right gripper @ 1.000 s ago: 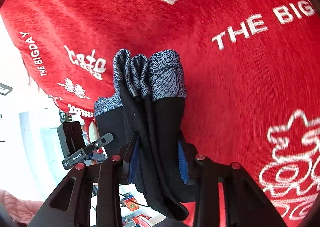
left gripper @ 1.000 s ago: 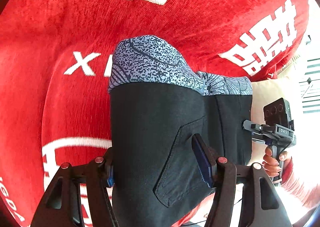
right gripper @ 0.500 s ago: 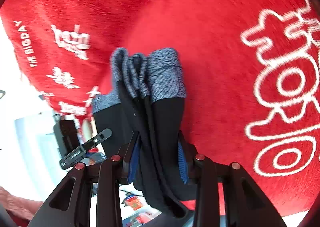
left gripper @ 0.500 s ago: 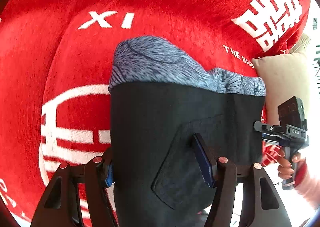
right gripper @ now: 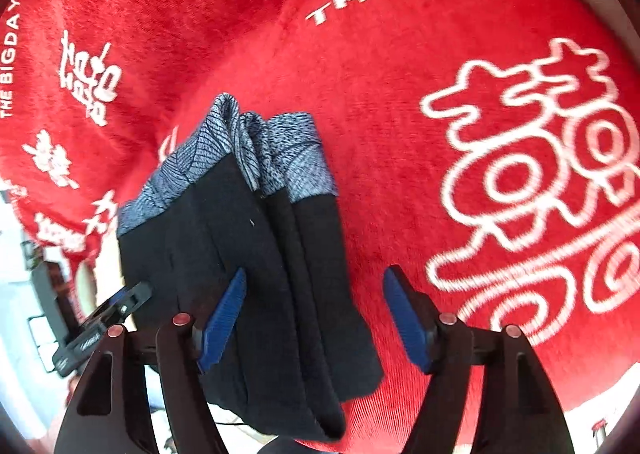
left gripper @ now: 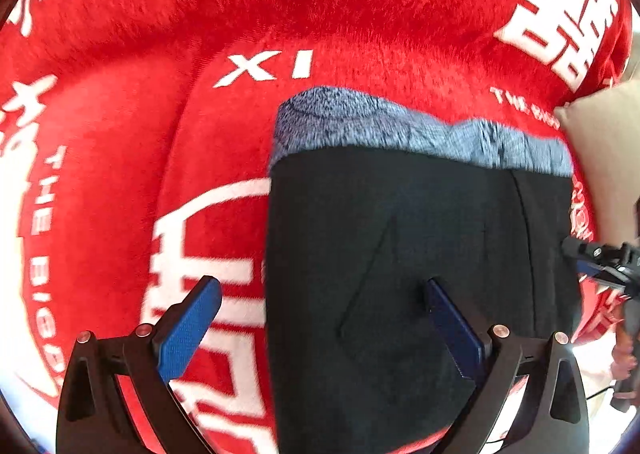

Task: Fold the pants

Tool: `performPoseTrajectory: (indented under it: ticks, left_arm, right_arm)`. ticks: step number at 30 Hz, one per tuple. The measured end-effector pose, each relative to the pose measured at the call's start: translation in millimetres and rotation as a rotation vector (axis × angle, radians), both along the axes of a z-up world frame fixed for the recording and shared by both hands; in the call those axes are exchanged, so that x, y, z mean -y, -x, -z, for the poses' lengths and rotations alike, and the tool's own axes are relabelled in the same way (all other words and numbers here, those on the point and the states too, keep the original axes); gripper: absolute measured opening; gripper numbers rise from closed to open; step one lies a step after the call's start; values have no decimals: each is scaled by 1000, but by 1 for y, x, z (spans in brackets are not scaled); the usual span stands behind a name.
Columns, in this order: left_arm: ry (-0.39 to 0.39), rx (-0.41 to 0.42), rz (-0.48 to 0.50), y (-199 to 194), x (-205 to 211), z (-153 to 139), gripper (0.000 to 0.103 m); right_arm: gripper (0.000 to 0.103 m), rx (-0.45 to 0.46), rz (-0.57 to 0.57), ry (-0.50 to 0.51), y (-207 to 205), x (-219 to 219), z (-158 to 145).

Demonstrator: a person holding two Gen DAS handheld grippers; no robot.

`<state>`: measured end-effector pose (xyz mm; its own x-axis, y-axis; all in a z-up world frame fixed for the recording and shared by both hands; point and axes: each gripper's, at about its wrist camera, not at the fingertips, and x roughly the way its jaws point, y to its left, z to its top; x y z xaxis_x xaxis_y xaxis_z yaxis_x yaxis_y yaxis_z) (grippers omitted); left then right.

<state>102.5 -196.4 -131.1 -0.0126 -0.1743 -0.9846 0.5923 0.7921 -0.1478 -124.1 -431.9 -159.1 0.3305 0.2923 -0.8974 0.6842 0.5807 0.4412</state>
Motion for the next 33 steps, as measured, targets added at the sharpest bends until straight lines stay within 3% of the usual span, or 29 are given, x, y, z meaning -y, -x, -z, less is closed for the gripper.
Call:
performPoseTrajectory:
  ticks: [6, 11, 15, 23, 33]
  left_arm:
    - [-62, 19, 46, 36, -8, -28, 102]
    - [-92, 22, 94, 64, -9, -51, 102]
    - [-98, 64, 101, 74, -14, -75, 102]
    - [-90, 141, 39, 69, -32, -118, 102]
    - [-88, 158, 9, 67, -41, -138, 102]
  right_arm:
    - [75, -89, -2, 131, 16, -23, -28]
    - [87, -123, -55, 254, 27, -57, -64]
    - [103, -102, -51, 316, 29, -84, -92]
    - [103, -105, -43, 383, 28, -120, -129]
    - [103, -124, -107, 384, 22, -152, -150]
